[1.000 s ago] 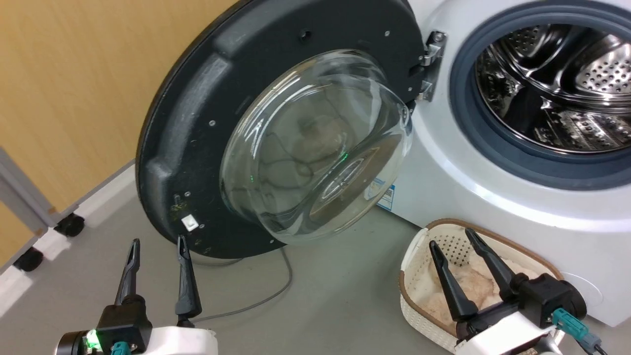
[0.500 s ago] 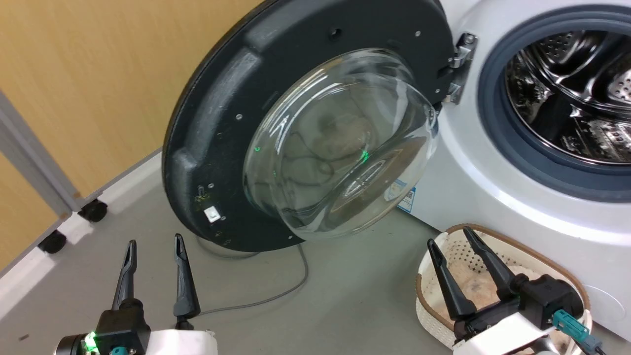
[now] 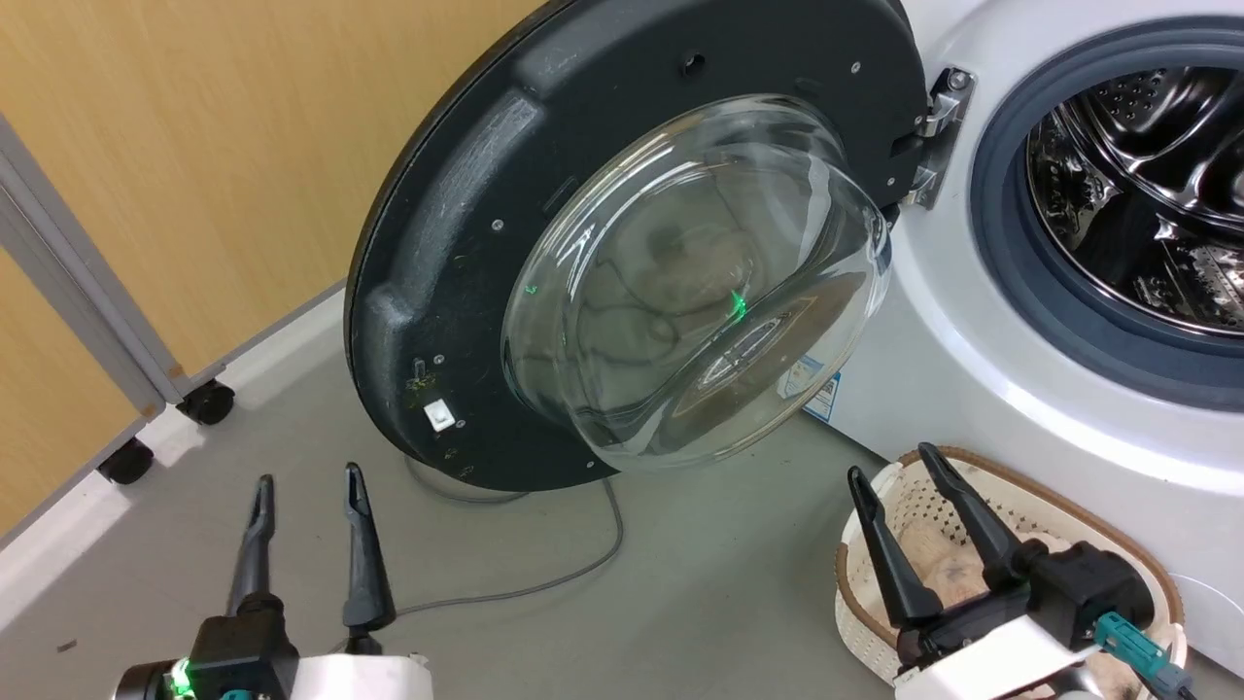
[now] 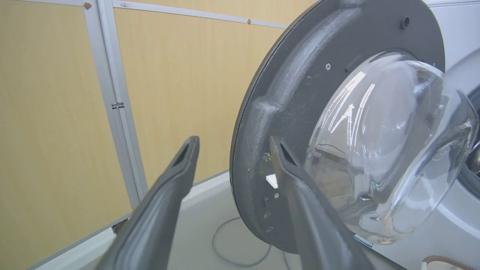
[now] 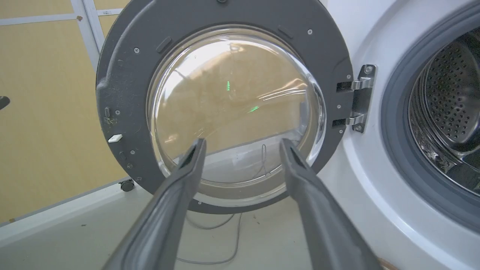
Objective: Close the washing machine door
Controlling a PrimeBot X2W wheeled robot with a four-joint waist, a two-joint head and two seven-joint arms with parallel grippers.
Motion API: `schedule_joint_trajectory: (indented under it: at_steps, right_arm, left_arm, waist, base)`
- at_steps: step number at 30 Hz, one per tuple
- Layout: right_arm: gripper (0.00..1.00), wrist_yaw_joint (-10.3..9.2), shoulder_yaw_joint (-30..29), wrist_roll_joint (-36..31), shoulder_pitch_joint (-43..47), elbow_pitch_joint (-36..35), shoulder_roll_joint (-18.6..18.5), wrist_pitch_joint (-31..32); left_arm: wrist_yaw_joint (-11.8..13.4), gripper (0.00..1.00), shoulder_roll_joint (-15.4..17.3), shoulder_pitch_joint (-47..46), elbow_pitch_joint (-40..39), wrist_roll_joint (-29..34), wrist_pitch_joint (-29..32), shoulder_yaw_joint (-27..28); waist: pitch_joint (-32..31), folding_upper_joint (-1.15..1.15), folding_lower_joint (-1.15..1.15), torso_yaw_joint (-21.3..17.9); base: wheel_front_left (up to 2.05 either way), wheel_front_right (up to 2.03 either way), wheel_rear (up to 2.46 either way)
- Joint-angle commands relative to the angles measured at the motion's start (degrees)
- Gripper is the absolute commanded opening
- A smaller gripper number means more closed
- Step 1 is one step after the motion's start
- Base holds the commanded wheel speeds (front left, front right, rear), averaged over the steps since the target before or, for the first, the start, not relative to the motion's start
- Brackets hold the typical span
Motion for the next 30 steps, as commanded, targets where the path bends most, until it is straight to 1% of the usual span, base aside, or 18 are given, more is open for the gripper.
schedule_joint_trajectory:
  at_steps: [1, 3, 6, 11, 12, 15, 19, 21, 25, 30]
  right_arm:
    - [1.00, 0.05, -0.13, 0.30, -0.12, -0.19, -0.11, -0.26]
    - [1.00, 0.05, -0.21, 0.20, 0.02, -0.26, -0.04, -0.26]
    - [1.00, 0.05, -0.73, -0.01, 0.25, -0.62, -0.08, -0.26]
    - [1.00, 0.05, -3.36, -1.06, 1.53, -2.14, 0.08, -0.26]
    - [1.00, 0.05, -4.57, -1.52, 2.46, -2.89, 0.18, -0.26]
    - [1.00, 0.05, -5.64, -2.26, 3.61, -4.08, 0.24, -0.26]
    - [1.00, 0.05, -6.35, -2.77, 3.25, -5.13, -0.20, -0.26]
    - [1.00, 0.05, -6.50, -2.83, 2.82, -5.38, -0.52, -0.26]
    - [1.00, 0.05, -6.52, -2.88, 2.12, -5.67, -0.96, -0.26]
    - [1.00, 0.05, -6.72, -2.83, 1.36, -5.79, -1.35, -0.26]
  left_arm:
    - [-0.39, 0.00, 0.01, 0.43, -0.02, -0.55, -0.30, -0.21]
    - [-0.74, 0.00, 0.01, 0.19, -0.06, -0.79, -0.30, 0.04]
    - [-1.90, 0.00, 0.29, -1.09, -0.03, -1.31, -0.30, 0.98]
    - [-5.87, 0.00, 2.98, -6.87, 1.20, -3.87, -0.30, 3.62]
    - [-7.68, 0.00, 4.46, -10.60, 2.86, -5.71, -0.30, 5.13]
    - [-9.68, 0.00, 6.71, -16.58, 6.00, -10.20, 0.85, 8.45]
    - [-12.47, 0.00, 9.58, -24.11, 10.95, -19.57, 6.01, 14.15]
    - [-13.22, 0.00, 10.83, -27.73, 14.38, -24.78, 9.15, 17.31]
    - [-13.47, 0.00, 12.47, -33.82, 21.51, -33.89, 15.98, 22.12]
    - [-13.04, 0.00, 12.79, -39.74, 30.37, -44.72, 26.38, 26.00]
  waist:
    - [0.01, 0.00, 0.00, 0.01]
    - [0.11, 0.00, 0.00, -0.01]
    - [0.40, 0.00, 0.00, -0.12]
    - [1.70, 0.00, 0.00, -0.38]
    - [2.30, 0.00, 0.00, -0.45]
    - [3.70, 0.00, 0.00, -1.41]
    - [6.16, 0.00, 0.00, -3.93]
    - [7.13, 0.00, 0.00, -5.01]
    - [8.46, 0.00, 0.00, -6.62]
    - [9.43, 0.00, 0.00, -7.71]
  base:
    - [0.00, 0.00, 0.00]
    - [0.00, 0.00, 0.00]
    - [0.00, 0.00, 0.00]
    - [0.00, 0.00, 0.00]
    - [0.00, 0.00, 0.00]
    - [0.00, 0.00, 0.00]
    - [0.00, 0.00, 0.00]
    - [0.00, 0.00, 0.00]
    - [0.00, 0.00, 0.00]
    - [0.00, 0.00, 0.00]
